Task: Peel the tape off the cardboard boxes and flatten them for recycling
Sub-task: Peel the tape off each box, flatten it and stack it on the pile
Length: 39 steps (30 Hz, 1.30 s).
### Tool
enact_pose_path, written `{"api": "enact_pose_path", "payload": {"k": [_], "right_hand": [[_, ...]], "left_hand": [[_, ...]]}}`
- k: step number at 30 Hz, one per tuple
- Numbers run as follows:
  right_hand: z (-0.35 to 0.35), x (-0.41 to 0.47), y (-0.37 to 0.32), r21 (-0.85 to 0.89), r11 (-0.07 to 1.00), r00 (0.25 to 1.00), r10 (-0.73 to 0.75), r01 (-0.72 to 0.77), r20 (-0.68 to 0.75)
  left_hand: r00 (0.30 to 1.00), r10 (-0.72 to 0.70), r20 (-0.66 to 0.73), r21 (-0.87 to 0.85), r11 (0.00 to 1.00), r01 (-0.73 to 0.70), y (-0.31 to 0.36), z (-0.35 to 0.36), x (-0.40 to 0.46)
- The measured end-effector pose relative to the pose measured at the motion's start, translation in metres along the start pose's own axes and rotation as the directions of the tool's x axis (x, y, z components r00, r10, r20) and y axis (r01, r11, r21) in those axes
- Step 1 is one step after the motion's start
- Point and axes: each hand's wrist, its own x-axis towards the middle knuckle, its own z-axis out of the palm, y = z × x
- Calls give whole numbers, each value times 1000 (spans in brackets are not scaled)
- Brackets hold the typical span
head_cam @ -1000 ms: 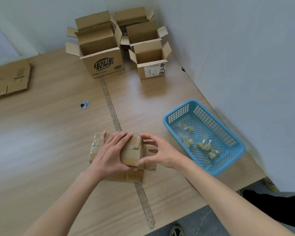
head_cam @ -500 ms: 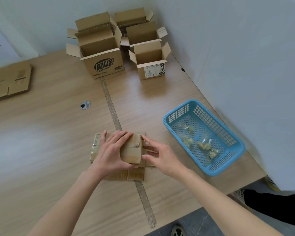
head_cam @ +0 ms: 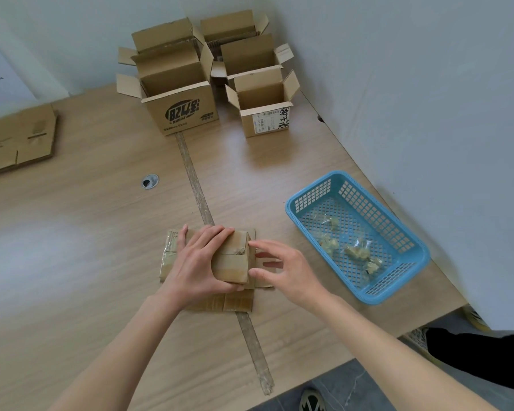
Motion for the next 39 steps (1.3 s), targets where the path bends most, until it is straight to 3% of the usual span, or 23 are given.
{"api": "enact_pose_path", "payload": {"k": [6,14,34,39], "right_hand": [[-4,5,1,202,962,977,157,-185,145],[-9,12,-1,253,945,966,155,-206,208],[-17,24,-5,101,975,939,160,-199,303],[-8,31,-15,-19,987,959,161,-161,232]], "left_hand": [[1000,-5,-13,-1,1000,5,0,2,1],[1000,-12,-16,-10,1000,12,-1,3,1],[1000,-4,-28,41,999,5,-4,11,2],[991,-131,-12,149,980,131,11,14,3]]}}
